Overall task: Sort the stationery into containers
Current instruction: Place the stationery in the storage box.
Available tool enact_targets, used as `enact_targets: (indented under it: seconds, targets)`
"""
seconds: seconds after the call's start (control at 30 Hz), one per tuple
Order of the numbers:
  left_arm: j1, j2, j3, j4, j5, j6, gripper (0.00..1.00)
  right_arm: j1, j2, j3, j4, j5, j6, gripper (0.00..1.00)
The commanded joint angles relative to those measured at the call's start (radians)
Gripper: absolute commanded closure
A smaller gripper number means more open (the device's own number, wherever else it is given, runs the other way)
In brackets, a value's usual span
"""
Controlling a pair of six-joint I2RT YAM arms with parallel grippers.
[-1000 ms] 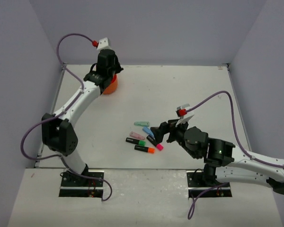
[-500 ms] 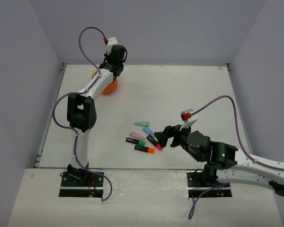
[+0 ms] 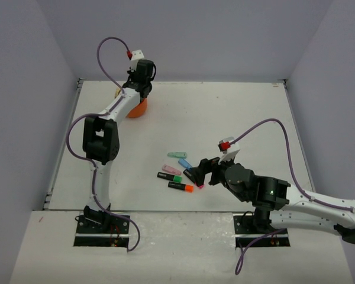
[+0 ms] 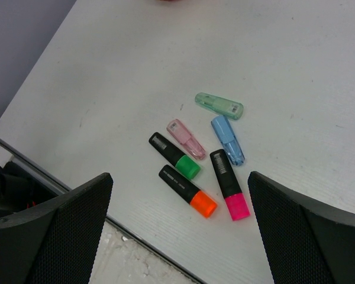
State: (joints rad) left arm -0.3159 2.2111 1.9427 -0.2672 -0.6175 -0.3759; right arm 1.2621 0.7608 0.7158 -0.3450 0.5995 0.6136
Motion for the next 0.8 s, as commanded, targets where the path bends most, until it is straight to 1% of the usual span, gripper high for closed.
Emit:
enact_targets:
  seconds: [0.0,0.1,0.17,0.2,0.27,0.33,0.53,0.6,0.67,0.7,0.73,0.77]
  targets:
    - [0.011,0.018,-0.007,0.063,-0.025,0.009,0.98,0.002,0.016,0.039,0.006,0.003,0.02,0.01]
    - [0.015,0.024,-0.014,0.066,-0.012,0.008,0.93,0.002,0.023,0.037,0.0,0.005,0.032,0.01]
    - [0.016,0.026,-0.016,0.069,-0.01,0.012,0.87,0.002,0.026,0.038,-0.002,0.006,0.035,0.01]
    - [0.016,0.027,-0.017,0.068,-0.011,0.012,0.82,0.003,0.029,0.038,-0.002,0.005,0.035,0.01]
    - [0.017,0.027,-0.018,0.064,-0.013,0.012,0.7,0.002,0.032,0.043,-0.002,0.005,0.035,0.01]
    - [0.02,0.021,-0.026,0.062,-0.016,0.009,0.67,0.002,0.037,0.049,-0.005,0.006,0.029,0.01]
    - [0.023,-0.023,-0.054,0.059,-0.002,-0.012,0.66,0.003,0.051,0.054,0.0,0.023,0.018,0.01]
    - [0.015,-0.079,-0.073,0.056,0.018,-0.03,0.63,-0.006,0.072,0.055,0.002,0.025,0.012,0.01]
    - [0.0,-0.156,-0.108,0.062,0.039,-0.059,0.58,-0.04,0.104,0.065,0.003,-0.004,-0.002,0.01]
    - [-0.006,-0.211,-0.124,0.067,0.046,-0.068,0.55,-0.06,0.122,0.071,0.003,-0.025,-0.006,0.01]
    - [-0.012,-0.249,-0.14,0.071,0.05,-0.079,0.48,-0.08,0.153,0.075,-0.001,-0.043,-0.005,0.01]
    - [-0.025,-0.312,-0.165,0.074,0.057,-0.091,0.44,-0.121,0.167,0.078,0.0,-0.088,-0.001,0.01]
